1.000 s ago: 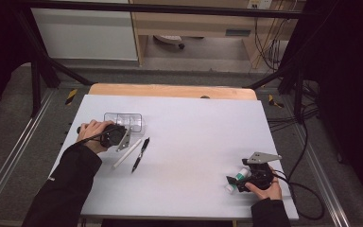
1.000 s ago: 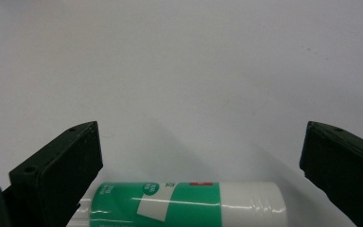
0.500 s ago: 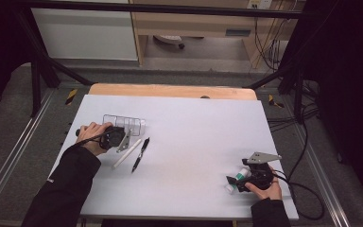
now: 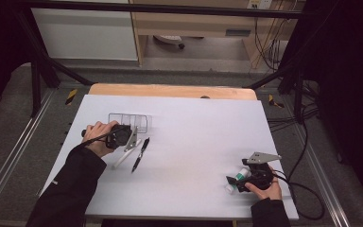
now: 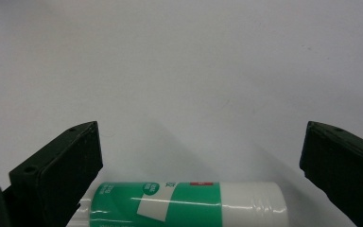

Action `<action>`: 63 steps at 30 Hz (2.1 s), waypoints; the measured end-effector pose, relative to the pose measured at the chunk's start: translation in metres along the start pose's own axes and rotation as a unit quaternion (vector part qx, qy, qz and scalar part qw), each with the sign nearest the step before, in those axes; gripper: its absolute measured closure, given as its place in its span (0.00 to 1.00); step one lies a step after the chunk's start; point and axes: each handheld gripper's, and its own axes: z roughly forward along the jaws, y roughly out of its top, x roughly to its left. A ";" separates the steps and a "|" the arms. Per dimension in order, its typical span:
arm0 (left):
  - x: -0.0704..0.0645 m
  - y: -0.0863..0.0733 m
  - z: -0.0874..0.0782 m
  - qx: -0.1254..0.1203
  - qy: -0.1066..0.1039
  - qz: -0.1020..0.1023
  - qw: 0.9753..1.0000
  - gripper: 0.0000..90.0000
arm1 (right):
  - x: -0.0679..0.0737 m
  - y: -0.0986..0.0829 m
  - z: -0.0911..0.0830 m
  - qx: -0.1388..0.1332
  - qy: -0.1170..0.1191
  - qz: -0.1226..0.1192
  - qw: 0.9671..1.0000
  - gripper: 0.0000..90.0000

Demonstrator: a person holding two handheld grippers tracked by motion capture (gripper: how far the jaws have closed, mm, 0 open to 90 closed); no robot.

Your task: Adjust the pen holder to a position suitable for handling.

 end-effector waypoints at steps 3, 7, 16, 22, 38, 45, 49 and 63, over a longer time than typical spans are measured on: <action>0.001 0.011 0.000 -0.003 0.003 0.001 1.000 0.98 | 0.000 0.000 0.000 0.000 0.000 0.000 1.000 0.01; 0.003 0.026 0.000 -0.011 0.001 -0.005 1.000 0.98 | 0.000 0.000 0.000 -0.001 0.000 -0.001 1.000 0.01; 0.005 0.062 0.003 -0.020 -0.011 -0.005 1.000 0.98 | 0.000 0.000 -0.001 -0.003 0.000 -0.001 1.000 0.01; 0.006 0.080 0.007 -0.023 -0.025 -0.010 0.999 0.98 | 0.000 0.000 -0.002 -0.004 0.001 -0.001 1.000 0.01; 0.001 0.110 0.023 -0.019 -0.059 -0.014 0.998 0.98 | 0.000 0.001 -0.002 -0.005 0.002 -0.001 1.000 0.01; 0.000 0.116 0.027 -0.018 -0.073 -0.020 0.997 0.98 | 0.000 0.001 -0.002 -0.006 0.001 -0.002 1.000 0.01; 0.000 0.120 0.029 -0.013 -0.074 -0.018 0.997 0.98 | 0.000 0.001 -0.002 -0.006 0.002 -0.002 1.000 0.01; 0.013 0.112 0.035 -0.035 -0.042 -0.068 0.996 0.89 | 0.001 0.001 -0.002 -0.006 0.001 -0.003 1.000 0.01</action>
